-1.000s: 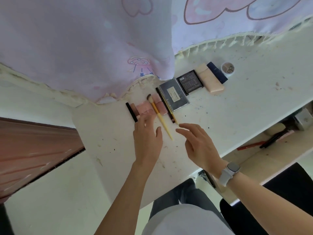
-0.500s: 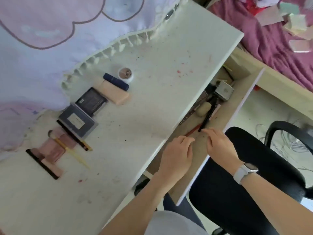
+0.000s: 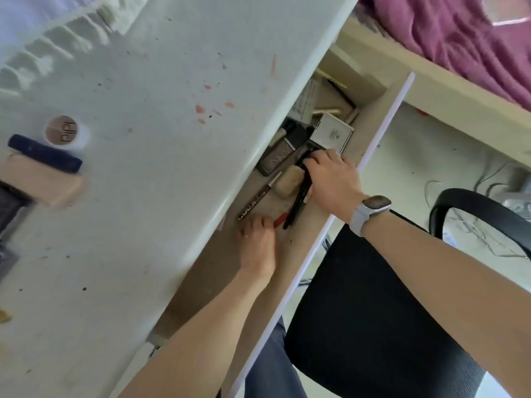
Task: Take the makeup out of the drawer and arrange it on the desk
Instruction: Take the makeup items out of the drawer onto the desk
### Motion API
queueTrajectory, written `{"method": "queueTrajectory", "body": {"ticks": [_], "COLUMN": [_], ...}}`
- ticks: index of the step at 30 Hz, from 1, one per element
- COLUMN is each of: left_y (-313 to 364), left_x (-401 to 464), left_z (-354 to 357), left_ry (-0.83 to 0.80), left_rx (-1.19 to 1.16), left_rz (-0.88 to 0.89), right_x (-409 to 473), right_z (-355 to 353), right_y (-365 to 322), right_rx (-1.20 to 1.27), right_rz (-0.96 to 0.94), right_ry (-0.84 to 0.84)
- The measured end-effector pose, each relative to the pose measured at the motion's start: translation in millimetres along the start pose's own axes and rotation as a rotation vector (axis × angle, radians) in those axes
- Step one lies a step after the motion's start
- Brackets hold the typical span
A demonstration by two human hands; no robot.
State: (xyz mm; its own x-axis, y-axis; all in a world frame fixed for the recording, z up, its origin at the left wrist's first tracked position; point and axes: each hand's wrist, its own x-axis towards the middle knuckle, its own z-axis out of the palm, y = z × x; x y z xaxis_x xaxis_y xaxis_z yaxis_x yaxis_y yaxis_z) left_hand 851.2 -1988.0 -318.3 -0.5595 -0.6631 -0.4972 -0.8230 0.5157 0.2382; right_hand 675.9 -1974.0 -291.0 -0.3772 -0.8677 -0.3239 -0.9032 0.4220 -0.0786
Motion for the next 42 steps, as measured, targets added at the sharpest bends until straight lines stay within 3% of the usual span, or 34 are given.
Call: {"method": "queueTrajectory", "body": {"ticks": [7,10,16,20,24,29,33,38,42], "left_y": [1.3,-1.4,-2.2,-4.2,-4.0,-23.7,-60.9,-117.1,-150.7], "left_x": [7.8,0.1,-19.5,-33.9,-46.6,-44.9,-31.3,-0.9,22.7], "left_z": [-5.8,-6.3,-16.7,-38.4,-75.5,-133.6,-177.7,-222.9,-255.9], "left_ry": [0.078,-0.018,0.05,0.124,0.152,0.274,0.412,0.526,0.584], "left_rx": [0.103,0.007,-0.161,-0.334,-0.591,-1.005,-1.229,-1.158,-0.772], "left_rz": [0.055,0.041,0.035,0.059,0.046,-0.184,-0.353,-0.394,-0.259], "right_x": [41.0,47.5,46.2,35.7,15.9,5.2,16.7,46.8,71.3], "right_z": [-6.5,-7.0,-17.7,-34.6,-56.3,-100.9,-127.8,-137.8,-126.3], "right_y": [9.0,10.3,25.5,26.6,20.8,18.6,-0.3,-68.0,-126.3], "right_rx": [-0.161,-0.201,-0.201,0.219,0.54,0.739,1.198,1.716,1.732], "right_rz": [-0.055,-0.109,-0.262,-0.172,-0.101,-0.061,0.069,0.234,0.325], "right_ry": [-0.145,-0.127,-0.194,-0.311,-0.304,-0.276,-0.226,-0.004,0.048]}}
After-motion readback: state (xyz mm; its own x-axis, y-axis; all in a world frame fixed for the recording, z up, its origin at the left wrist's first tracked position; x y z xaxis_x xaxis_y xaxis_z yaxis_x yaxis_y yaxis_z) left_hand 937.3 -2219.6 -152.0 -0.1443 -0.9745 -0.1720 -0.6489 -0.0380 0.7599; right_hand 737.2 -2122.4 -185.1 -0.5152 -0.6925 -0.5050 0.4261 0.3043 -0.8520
